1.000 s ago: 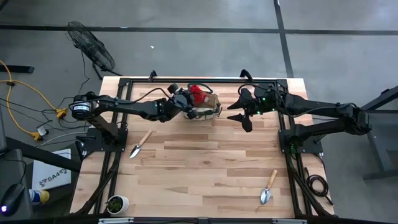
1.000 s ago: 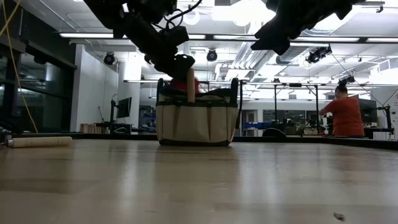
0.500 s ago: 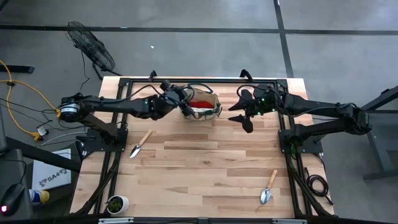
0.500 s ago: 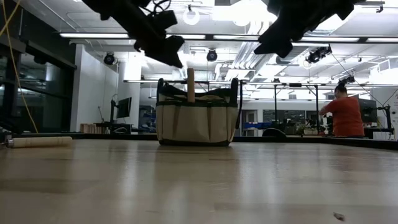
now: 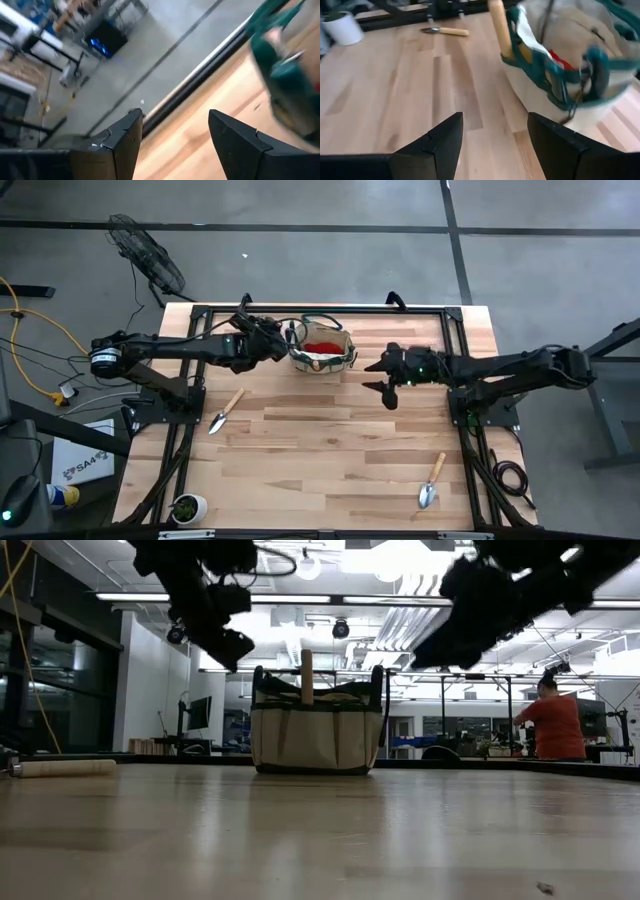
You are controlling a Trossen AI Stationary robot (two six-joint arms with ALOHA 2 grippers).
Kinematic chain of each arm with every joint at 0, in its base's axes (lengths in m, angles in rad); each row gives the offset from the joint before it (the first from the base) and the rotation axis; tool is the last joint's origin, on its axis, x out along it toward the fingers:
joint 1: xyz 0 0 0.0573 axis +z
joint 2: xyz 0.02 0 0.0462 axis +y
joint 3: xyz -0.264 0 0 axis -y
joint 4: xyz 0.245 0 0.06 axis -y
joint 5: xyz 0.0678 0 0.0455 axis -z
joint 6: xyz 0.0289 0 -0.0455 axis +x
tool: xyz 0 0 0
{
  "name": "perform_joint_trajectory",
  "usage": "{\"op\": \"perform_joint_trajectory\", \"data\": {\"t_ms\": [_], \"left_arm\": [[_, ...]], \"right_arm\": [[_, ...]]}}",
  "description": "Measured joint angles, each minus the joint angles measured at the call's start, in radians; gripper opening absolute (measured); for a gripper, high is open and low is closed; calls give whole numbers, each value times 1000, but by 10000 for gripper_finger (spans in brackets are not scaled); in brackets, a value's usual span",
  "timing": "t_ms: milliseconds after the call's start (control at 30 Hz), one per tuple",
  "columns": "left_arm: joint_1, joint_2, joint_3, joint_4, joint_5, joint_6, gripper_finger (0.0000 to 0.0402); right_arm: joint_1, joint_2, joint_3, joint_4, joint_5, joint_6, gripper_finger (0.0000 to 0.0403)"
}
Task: Pick & Place Garden tools in Gardening bag
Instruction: Adjust the gardening bag on the table
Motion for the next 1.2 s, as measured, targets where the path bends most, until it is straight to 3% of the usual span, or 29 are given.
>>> {"op": "perform_joint_trajectory", "data": {"t_ms": [167,467,767,1033,1200], "left_arm": [[83,0,-45,15,70,-6,220],[216,0,-131,80,268,17,220],[238,0,-163,175,296,70,220],[237,0,-163,191,324,72,220],[237,0,-163,191,332,70,220]], "right_arm": [[32,71,-113,200,153,69,215],[38,322,-152,515,255,52,215],[34,570,-143,807,381,39,215],[-17,703,-39,845,371,35,215],[-39,734,-12,845,420,66,215]]}}
